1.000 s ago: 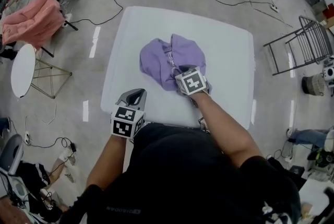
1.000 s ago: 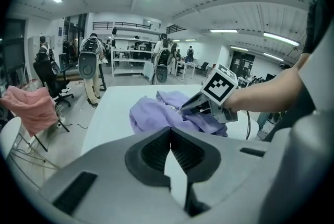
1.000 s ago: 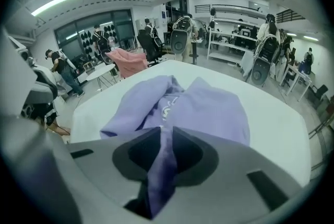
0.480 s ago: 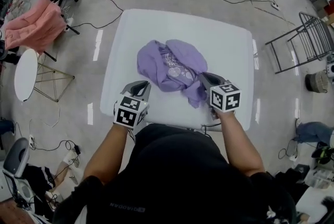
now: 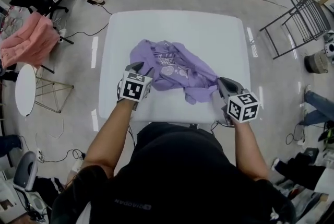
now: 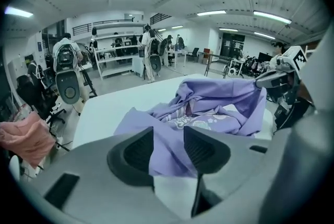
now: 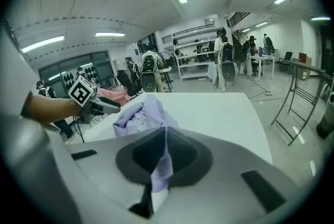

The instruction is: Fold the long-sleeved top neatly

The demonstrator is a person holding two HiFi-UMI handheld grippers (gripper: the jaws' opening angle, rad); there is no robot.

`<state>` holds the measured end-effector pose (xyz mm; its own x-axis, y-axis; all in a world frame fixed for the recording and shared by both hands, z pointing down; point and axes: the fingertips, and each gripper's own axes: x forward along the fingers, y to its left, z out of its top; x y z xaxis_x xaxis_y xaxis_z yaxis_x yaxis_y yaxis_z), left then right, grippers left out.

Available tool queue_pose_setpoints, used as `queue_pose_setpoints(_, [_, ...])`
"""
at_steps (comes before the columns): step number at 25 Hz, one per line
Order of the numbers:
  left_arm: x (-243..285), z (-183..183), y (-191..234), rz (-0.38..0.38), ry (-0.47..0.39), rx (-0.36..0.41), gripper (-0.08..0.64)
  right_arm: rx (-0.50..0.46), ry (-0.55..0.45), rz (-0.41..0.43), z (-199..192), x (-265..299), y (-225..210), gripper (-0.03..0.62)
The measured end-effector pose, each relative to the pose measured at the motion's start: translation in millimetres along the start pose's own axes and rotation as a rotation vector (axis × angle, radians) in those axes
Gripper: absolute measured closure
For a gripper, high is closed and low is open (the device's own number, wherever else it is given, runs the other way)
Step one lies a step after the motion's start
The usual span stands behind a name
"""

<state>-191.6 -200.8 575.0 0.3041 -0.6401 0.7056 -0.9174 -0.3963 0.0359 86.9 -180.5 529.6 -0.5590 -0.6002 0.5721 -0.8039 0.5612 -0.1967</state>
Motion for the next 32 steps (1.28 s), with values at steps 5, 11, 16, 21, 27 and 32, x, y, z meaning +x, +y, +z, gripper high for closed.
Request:
queue_pose_setpoints(5, [42.8, -21.1, -7.4, 0.012, 0.153, -0.011, 0.387, -0.008, -0.012, -0.048, -0.1, -22.6, -16.3, 0.577])
queue_pose_setpoints(11, [35.6, -55.4, 0.2, 0.052, 0.211, -0.001, 0.549, 0.011, -0.001, -0.107, -14.4, -47.2, -45.0, 0.577])
queue_pose_setpoints(16, [-7.9, -65.3, 20.0, 0.045, 0.177, -0.047, 0.551, -0.007, 0.049, -0.155, -24.8, -63.0, -76.0, 0.577])
queue_pose_setpoints(21, [-67.0, -84.4, 52.1, 0.148, 0.206, 0.0, 0.551, -0.048, 0.1, -0.241, -24.8, -84.4, -119.1, 0.577])
queue_pose_setpoints(27, [-111.6, -107.7, 102.2, 0.285, 0.261, 0.025, 0.551, -0.087, 0.247, -0.353, -42.0, -96.1, -164.3, 0.577])
queue_pose_setpoints(32, [-93.5, -131.2, 124.5, 0.298, 0.333, 0.03, 0.549, -0.092, 0.485, -0.283, -107.0, -72.5, -162.5, 0.574])
